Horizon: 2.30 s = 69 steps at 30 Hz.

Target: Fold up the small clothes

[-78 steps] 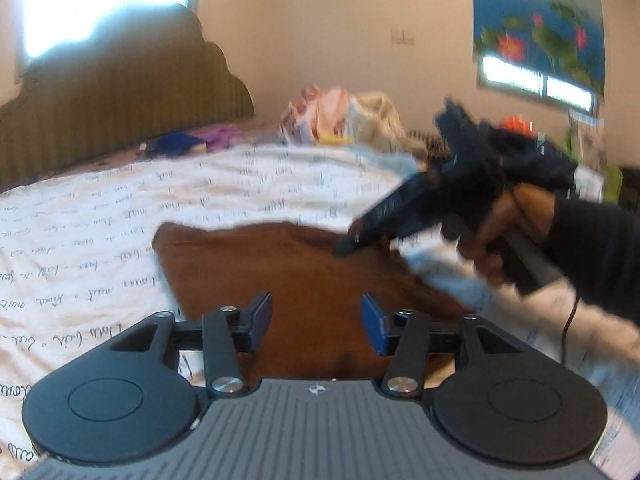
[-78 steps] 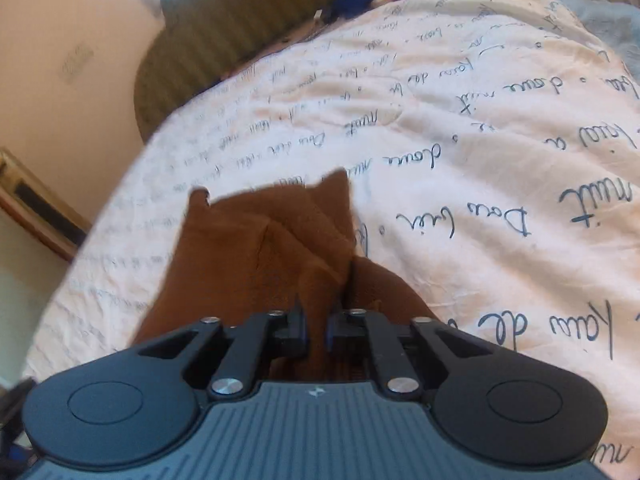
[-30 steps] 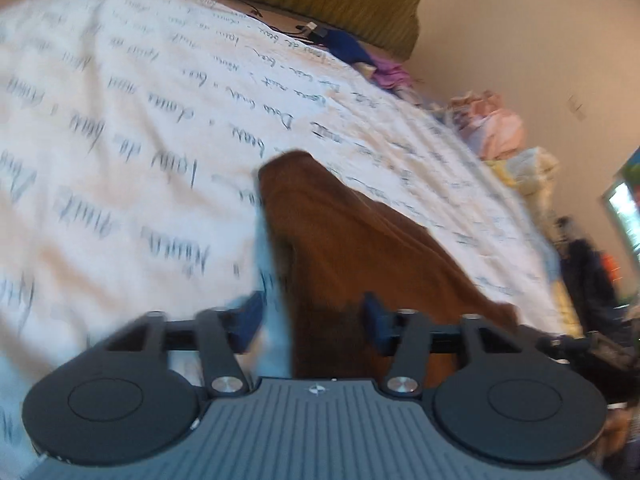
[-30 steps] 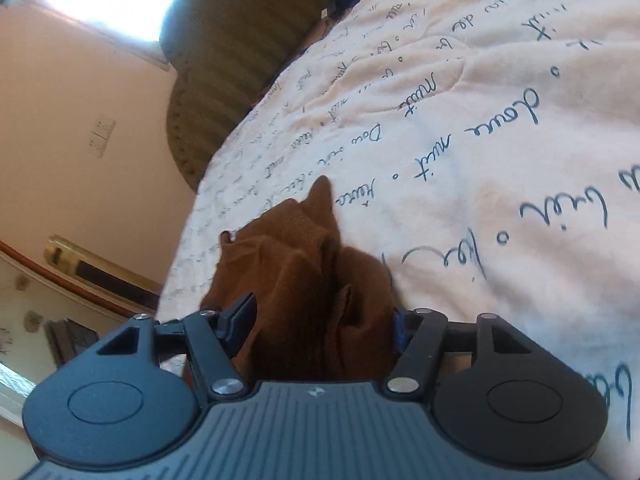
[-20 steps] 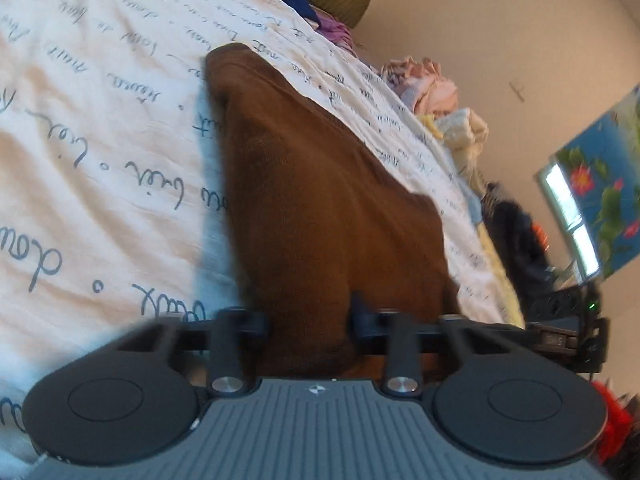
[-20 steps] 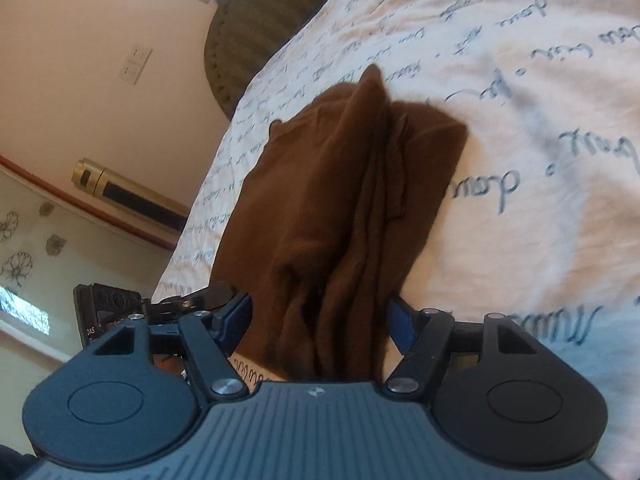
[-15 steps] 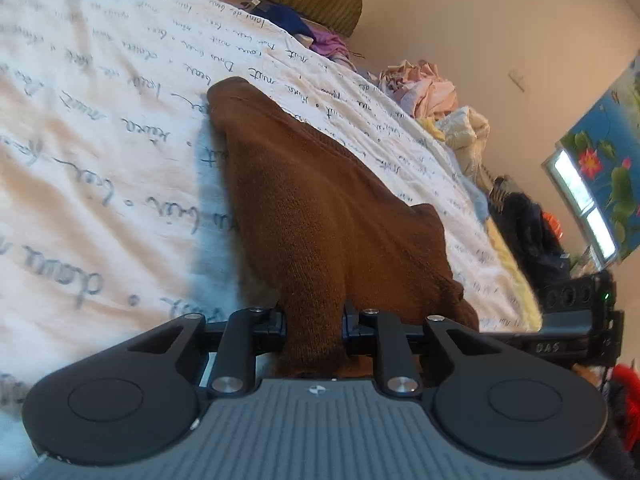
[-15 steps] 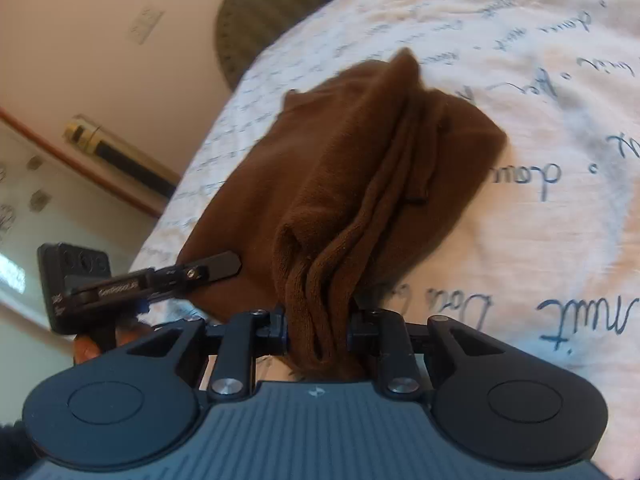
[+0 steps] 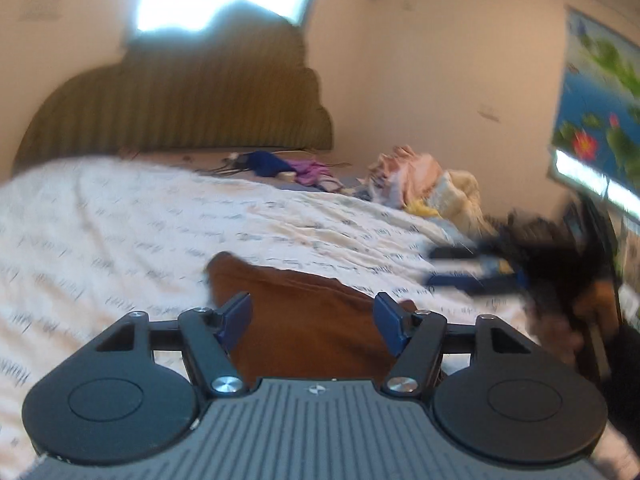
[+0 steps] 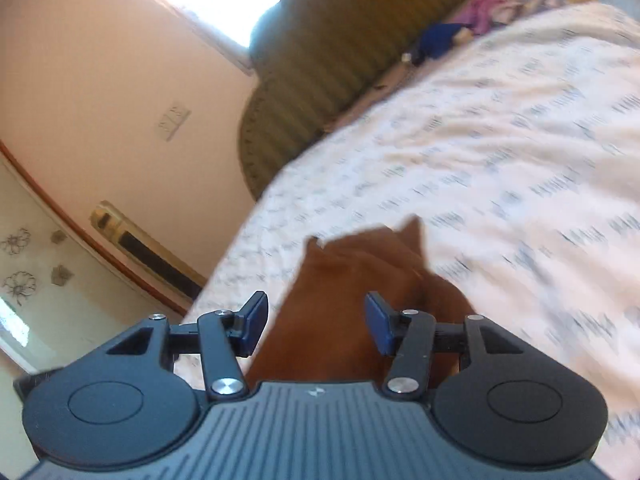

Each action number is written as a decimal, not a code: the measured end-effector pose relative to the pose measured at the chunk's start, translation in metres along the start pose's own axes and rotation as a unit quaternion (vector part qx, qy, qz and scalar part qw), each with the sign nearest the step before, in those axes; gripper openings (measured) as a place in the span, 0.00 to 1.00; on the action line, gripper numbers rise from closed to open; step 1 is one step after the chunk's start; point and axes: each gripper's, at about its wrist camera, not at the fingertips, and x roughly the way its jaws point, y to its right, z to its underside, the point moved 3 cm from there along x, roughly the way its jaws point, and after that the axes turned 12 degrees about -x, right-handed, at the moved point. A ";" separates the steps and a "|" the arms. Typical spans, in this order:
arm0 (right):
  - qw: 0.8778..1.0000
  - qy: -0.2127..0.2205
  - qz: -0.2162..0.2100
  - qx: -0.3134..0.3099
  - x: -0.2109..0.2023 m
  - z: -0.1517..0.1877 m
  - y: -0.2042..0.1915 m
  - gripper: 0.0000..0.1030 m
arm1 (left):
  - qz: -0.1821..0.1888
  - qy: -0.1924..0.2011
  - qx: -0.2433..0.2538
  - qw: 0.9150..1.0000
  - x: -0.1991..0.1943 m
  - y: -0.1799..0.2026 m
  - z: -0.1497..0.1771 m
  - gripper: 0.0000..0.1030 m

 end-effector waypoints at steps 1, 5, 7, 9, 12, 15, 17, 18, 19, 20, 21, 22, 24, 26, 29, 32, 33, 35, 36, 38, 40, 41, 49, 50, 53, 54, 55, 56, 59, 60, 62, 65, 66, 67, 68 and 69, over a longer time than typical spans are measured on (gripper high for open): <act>1.000 -0.009 -0.010 -0.007 0.024 -0.009 -0.005 0.52 | -0.009 -0.001 0.023 1.000 0.014 0.010 0.010 0.63; 0.997 -0.079 0.000 -0.006 0.120 -0.014 0.002 0.57 | -0.065 -0.084 0.040 0.994 0.073 0.012 0.060 0.59; 0.990 -0.126 0.058 0.004 0.153 0.002 0.026 0.54 | -0.061 -0.073 0.041 0.995 0.074 0.003 0.073 0.60; 0.993 -0.093 0.070 0.027 0.152 0.013 0.055 0.22 | -0.055 -0.076 0.034 0.995 0.069 -0.003 0.074 0.59; 0.989 -0.089 0.050 0.105 0.148 0.015 0.086 0.00 | -0.046 -0.074 0.037 0.995 0.070 -0.003 0.075 0.61; 0.988 -0.113 0.086 0.062 0.143 0.005 0.063 0.00 | -0.048 -0.070 0.045 0.995 0.070 -0.002 0.077 0.64; 0.990 -0.101 0.097 0.015 0.138 -0.007 0.037 0.08 | -0.044 -0.070 0.039 0.996 0.069 -0.004 0.077 0.65; 0.992 -0.093 0.086 -0.003 0.138 -0.012 0.025 0.09 | -0.042 -0.070 0.036 0.996 0.069 -0.004 0.076 0.65; 0.994 -0.090 0.066 -0.010 0.141 -0.017 0.013 0.09 | -0.042 -0.070 0.036 0.996 0.069 -0.004 0.075 0.65; 0.994 -0.099 0.045 -0.013 0.150 -0.019 0.002 0.10 | -0.042 -0.071 0.036 0.996 0.069 -0.003 0.074 0.65; 0.993 -0.114 0.032 -0.019 0.162 -0.022 -0.008 0.14 | -0.042 -0.071 0.038 0.996 0.068 -0.003 0.075 0.65; 0.991 -0.131 0.029 -0.032 0.174 -0.021 -0.015 0.23 | -0.043 -0.071 0.038 0.996 0.068 -0.003 0.075 0.66; 0.981 -0.171 0.067 -0.057 0.202 -0.011 -0.015 0.46 | -0.042 -0.071 0.038 0.996 0.070 -0.003 0.074 0.66; 0.980 -0.157 0.085 -0.089 0.218 -0.001 -0.003 0.52 | -0.044 -0.071 0.038 0.996 0.071 -0.004 0.074 0.66; 0.989 -0.118 0.075 -0.054 0.218 -0.005 0.012 0.50 | -0.044 -0.071 0.037 0.996 0.072 -0.004 0.074 0.66; 0.985 -0.118 0.100 -0.075 0.208 -0.008 0.005 0.50 | -0.043 -0.071 0.037 0.996 0.072 -0.003 0.075 0.66; 0.984 -0.112 0.113 -0.076 0.202 -0.009 0.003 0.50 | -0.042 -0.070 0.036 0.996 0.072 -0.004 0.075 0.66; 0.986 -0.099 0.117 -0.069 0.183 -0.011 -0.001 0.51 | -0.040 -0.070 0.033 0.996 0.072 -0.005 0.075 0.66; 0.985 -0.098 0.118 -0.075 0.175 -0.010 -0.004 0.51 | -0.039 -0.069 0.032 0.996 0.072 -0.005 0.075 0.66; 0.982 -0.108 0.129 -0.091 0.164 -0.006 -0.007 0.52 | -0.039 -0.069 0.032 0.996 0.072 -0.006 0.075 0.67; 0.971 -0.137 0.168 -0.098 0.169 0.003 0.003 0.54 | -0.040 -0.070 0.033 0.996 0.072 -0.005 0.075 0.67; 0.969 -0.138 0.173 -0.109 0.172 0.010 0.011 0.54 | -0.040 -0.070 0.035 0.996 0.073 -0.005 0.076 0.67; 0.958 -0.097 0.220 -0.154 0.149 0.010 -0.018 0.55 | -0.044 -0.067 0.039 0.996 0.073 -0.004 0.077 0.67; 0.966 -0.085 0.198 -0.146 0.137 0.011 -0.025 0.55 | -0.044 -0.067 0.039 0.996 0.073 -0.004 0.077 0.67; 0.976 -0.077 0.159 -0.126 0.111 0.023 -0.032 0.57 | -0.045 -0.067 0.041 0.996 0.074 -0.003 0.077 0.67; 0.973 -0.092 0.170 -0.126 0.112 0.031 -0.023 0.65 | -0.046 -0.068 0.043 0.996 0.074 -0.003 0.077 0.67; 0.962 -0.124 0.204 -0.133 0.118 0.041 -0.009 0.68 | -0.044 -0.068 0.046 0.996 0.074 -0.001 0.077 0.68; 0.960 -0.112 0.203 -0.159 0.115 0.048 -0.001 0.68 | -0.044 -0.065 0.049 0.996 0.072 -0.001 0.076 0.68; 0.974 -0.072 0.194 -0.097 0.075 0.040 -0.010 0.69 | -0.047 -0.037 0.049 0.997 0.041 -0.004 0.073 0.69; 0.980 -0.051 0.173 -0.085 0.055 0.039 -0.017 0.69 | -0.051 -0.025 0.056 0.997 0.026 -0.005 0.074 0.73; 0.986 -0.014 0.147 -0.077 0.017 0.041 -0.027 0.69 | -0.059 -0.003 0.088 0.994 -0.003 -0.008 0.080 0.85; 0.987 -0.022 0.148 -0.053 -0.019 0.061 -0.023 0.71 | -0.079 0.008 0.134 0.988 -0.026 -0.012 0.092 0.85; 0.987 -0.032 0.147 -0.051 -0.024 0.069 -0.023 0.71 | -0.085 0.002 0.144 0.986 -0.027 -0.013 0.095 0.85; 0.987 -0.042 0.145 -0.051 -0.025 0.075 -0.023 0.71 | -0.094 -0.005 0.151 0.984 -0.024 -0.014 0.097 0.81; 0.987 -0.053 0.142 -0.054 -0.024 0.082 -0.025 0.71 | -0.102 -0.014 0.156 0.982 -0.019 -0.014 0.098 0.74; 0.986 -0.065 0.140 -0.060 -0.021 0.088 -0.027 0.71 | -0.110 -0.026 0.161 0.980 -0.011 -0.015 0.099 0.71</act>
